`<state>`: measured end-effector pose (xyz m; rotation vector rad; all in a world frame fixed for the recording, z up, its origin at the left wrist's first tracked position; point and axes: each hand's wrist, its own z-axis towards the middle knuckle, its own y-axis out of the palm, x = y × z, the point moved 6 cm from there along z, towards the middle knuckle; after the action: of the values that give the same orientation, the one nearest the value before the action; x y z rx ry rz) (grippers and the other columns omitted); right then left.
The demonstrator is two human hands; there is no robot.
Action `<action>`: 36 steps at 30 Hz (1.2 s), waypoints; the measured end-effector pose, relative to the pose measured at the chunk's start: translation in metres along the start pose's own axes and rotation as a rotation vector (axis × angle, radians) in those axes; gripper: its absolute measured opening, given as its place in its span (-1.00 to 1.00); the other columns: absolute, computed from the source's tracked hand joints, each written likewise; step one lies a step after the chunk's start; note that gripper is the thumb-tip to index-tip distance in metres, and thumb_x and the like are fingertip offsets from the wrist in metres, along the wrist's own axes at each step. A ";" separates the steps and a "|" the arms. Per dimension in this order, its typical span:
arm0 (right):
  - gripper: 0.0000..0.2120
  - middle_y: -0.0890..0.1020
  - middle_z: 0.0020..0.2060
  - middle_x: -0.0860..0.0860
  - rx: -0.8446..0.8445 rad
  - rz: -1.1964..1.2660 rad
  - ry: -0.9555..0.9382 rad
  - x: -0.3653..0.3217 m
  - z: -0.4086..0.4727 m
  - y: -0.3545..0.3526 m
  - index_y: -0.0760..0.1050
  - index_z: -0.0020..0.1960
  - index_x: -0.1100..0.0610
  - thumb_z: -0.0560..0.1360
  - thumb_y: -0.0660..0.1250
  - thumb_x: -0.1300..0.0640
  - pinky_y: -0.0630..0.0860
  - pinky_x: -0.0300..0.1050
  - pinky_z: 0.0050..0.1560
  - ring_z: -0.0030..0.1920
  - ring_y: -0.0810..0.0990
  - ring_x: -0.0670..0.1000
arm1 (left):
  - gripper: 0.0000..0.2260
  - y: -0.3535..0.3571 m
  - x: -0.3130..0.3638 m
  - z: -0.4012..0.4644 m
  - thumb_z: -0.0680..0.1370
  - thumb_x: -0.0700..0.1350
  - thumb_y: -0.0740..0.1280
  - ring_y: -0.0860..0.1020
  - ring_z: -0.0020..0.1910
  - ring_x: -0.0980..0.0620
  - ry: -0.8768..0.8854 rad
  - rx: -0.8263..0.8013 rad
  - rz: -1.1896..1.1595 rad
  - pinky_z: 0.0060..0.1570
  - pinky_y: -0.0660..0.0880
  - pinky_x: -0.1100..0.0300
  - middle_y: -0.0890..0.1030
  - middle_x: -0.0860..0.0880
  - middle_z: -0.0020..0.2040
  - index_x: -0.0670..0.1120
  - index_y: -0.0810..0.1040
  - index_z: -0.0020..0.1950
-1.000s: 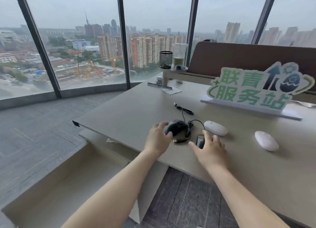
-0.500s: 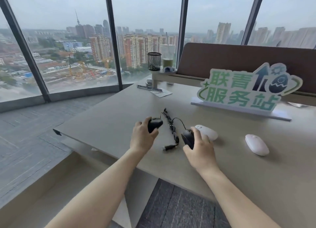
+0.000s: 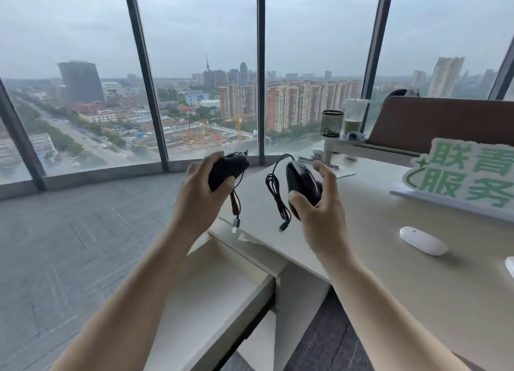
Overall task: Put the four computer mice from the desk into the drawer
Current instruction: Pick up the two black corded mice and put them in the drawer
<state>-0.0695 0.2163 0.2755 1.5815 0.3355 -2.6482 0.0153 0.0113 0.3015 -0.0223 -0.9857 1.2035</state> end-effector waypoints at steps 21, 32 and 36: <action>-0.42 0.42 0.32 0.21 -0.811 -0.741 0.453 0.240 -0.085 0.240 0.15 0.46 0.01 0.47 0.20 0.10 0.37 0.07 0.28 0.32 0.31 0.23 | -0.46 0.114 -0.321 -0.164 0.55 0.00 0.27 0.34 0.31 -0.25 -0.896 -0.416 0.316 0.30 0.34 0.02 0.33 -0.22 0.34 0.00 0.22 0.51; -0.35 0.29 0.38 0.26 -0.921 -1.015 0.469 0.286 -0.081 0.263 0.06 0.50 0.03 0.50 0.27 0.22 0.52 0.08 0.20 0.30 0.36 0.22 | -0.46 0.137 -0.333 -0.171 0.51 -0.01 0.31 0.35 0.31 -0.21 -0.871 -0.493 0.381 0.28 0.34 0.05 0.34 -0.19 0.34 -0.05 0.27 0.47; -0.53 0.38 0.32 0.18 -0.813 -0.854 0.347 0.253 -0.068 0.250 0.21 0.43 0.07 0.55 0.22 0.12 0.46 0.02 0.11 0.28 0.39 0.20 | -0.55 0.123 -0.302 -0.141 0.56 -0.03 0.24 0.36 0.31 -0.18 -0.801 -0.314 0.276 0.29 0.32 0.07 0.40 -0.16 0.35 -0.08 0.35 0.44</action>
<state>-0.0959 0.0054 -0.0182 1.7564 2.1615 -2.0209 0.0077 -0.1091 -0.0327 0.0850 -1.9191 1.3182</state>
